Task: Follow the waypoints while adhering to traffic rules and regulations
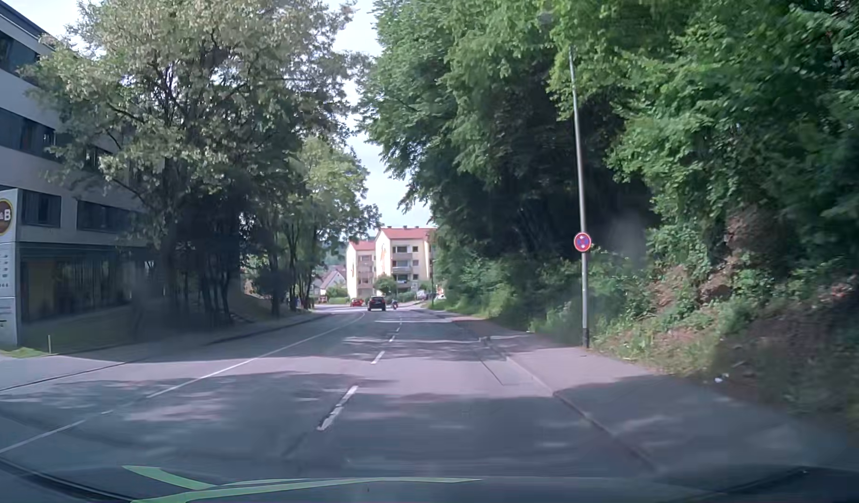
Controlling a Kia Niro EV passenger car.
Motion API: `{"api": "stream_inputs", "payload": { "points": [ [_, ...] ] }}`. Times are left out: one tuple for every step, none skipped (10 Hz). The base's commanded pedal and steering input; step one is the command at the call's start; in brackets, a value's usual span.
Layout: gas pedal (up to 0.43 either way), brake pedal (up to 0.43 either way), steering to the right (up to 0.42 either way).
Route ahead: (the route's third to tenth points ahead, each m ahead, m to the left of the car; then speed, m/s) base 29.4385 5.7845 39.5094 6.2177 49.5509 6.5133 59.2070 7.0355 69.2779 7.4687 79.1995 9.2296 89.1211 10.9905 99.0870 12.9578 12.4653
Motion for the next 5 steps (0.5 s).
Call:
{"api": "stream_inputs", "payload": {
  "points": [
    [0.028,0.000,-0.001],
    [0.028,0.000,-0.001],
    [0.028,0.000,-0.001],
    [0.028,0.000,-0.001],
    [0.028,0.000,-0.001]
  ]
}}
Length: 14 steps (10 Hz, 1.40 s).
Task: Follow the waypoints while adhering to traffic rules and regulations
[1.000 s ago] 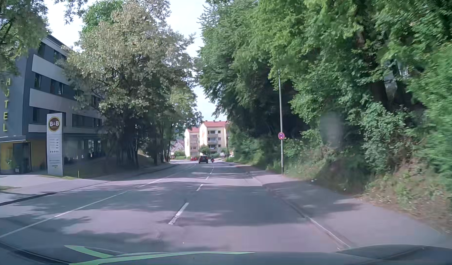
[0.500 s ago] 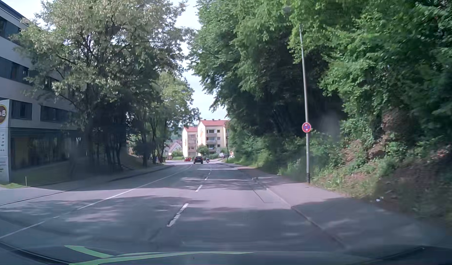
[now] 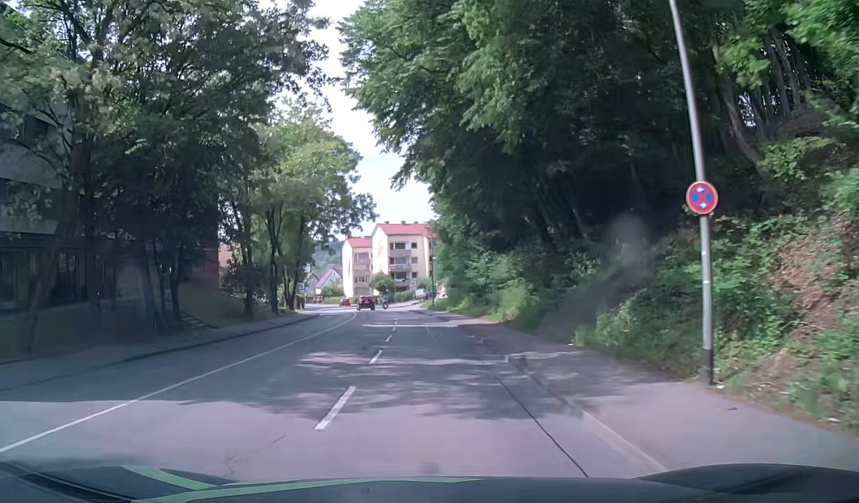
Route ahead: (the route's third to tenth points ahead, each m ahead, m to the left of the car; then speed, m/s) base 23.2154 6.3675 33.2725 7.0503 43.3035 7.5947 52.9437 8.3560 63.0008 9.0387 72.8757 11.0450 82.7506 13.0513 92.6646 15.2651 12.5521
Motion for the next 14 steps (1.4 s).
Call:
{"api": "stream_inputs", "payload": {
  "points": [
    [0.028,0.000,-0.002],
    [0.028,0.000,-0.004],
    [0.028,0.000,-0.004],
    [0.028,0.000,-0.004],
    [0.028,0.000,-0.004],
    [0.028,0.000,-0.004],
    [0.028,0.000,-0.004],
    [0.020,0.000,-0.004],
    [0.020,0.000,-0.005],
    [0.020,0.000,-0.005],
    [0.020,0.000,-0.007],
    [0.020,0.000,-0.009],
    [0.020,0.000,-0.010],
    [0.020,0.000,-0.010]
  ]
}}
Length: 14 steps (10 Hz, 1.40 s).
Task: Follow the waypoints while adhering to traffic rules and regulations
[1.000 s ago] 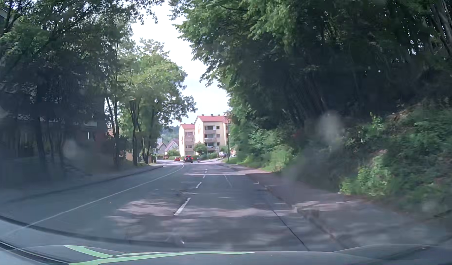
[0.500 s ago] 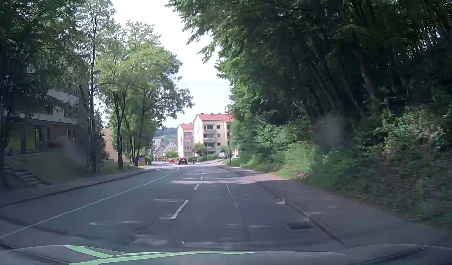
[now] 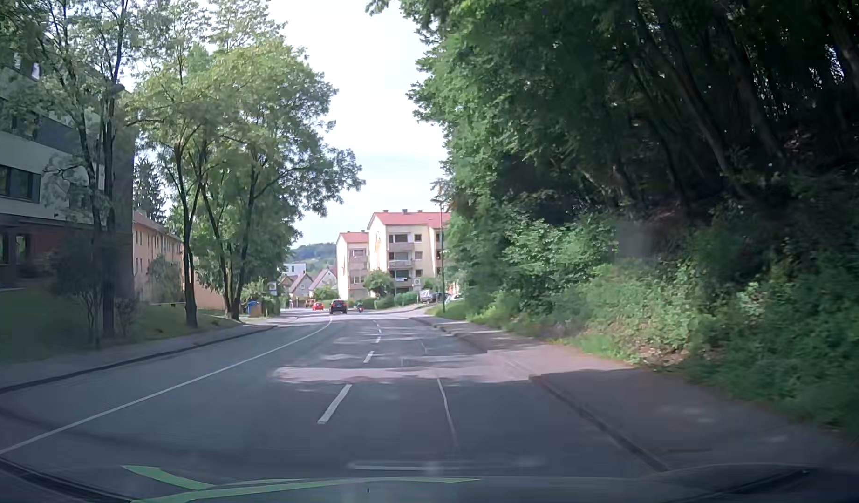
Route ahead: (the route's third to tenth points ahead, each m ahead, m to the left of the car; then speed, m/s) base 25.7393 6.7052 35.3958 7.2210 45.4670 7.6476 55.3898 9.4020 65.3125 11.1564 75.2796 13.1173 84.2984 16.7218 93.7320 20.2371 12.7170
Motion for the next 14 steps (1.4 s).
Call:
{"api": "stream_inputs", "payload": {
  "points": [
    [0.020,0.000,-0.010],
    [0.020,0.000,-0.010],
    [0.020,0.000,-0.010],
    [0.020,0.000,-0.012],
    [0.020,0.000,-0.014],
    [0.020,0.000,-0.016],
    [0.020,0.000,-0.018],
    [0.020,0.000,-0.018],
    [0.020,0.000,-0.019],
    [0.020,0.000,-0.019],
    [0.020,0.000,-0.022],
    [0.020,0.000,-0.022],
    [0.020,0.000,-0.022],
    [0.020,0.000,-0.022]
  ]
}}
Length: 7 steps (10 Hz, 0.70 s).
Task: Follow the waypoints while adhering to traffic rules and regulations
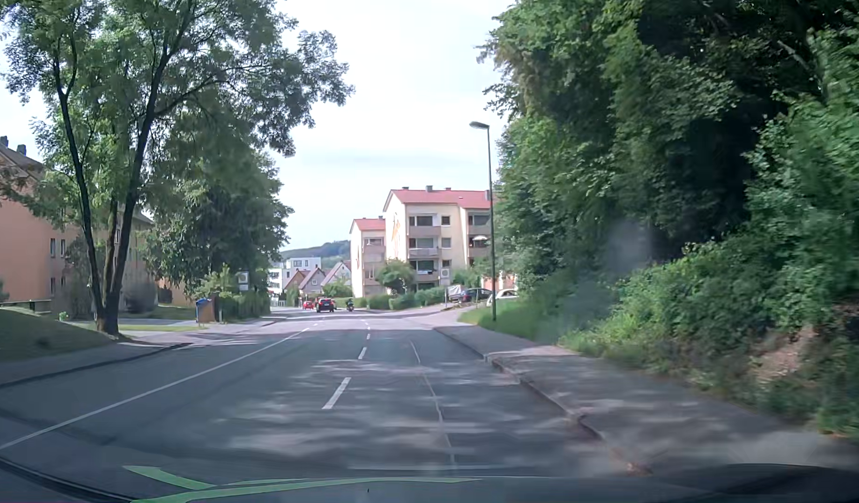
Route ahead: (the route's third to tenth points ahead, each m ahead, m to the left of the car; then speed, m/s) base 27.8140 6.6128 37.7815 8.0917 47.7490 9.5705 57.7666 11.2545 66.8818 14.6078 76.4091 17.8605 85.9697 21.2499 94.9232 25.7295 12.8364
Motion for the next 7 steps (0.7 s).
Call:
{"api": "stream_inputs", "payload": {
  "points": [
    [0.020,0.000,-0.022],
    [0.020,0.000,-0.022],
    [0.020,0.000,-0.022],
    [0.020,0.000,-0.022],
    [0.020,0.000,-0.022],
    [0.020,0.000,-0.022],
    [0.020,0.000,-0.021]
  ]
}}
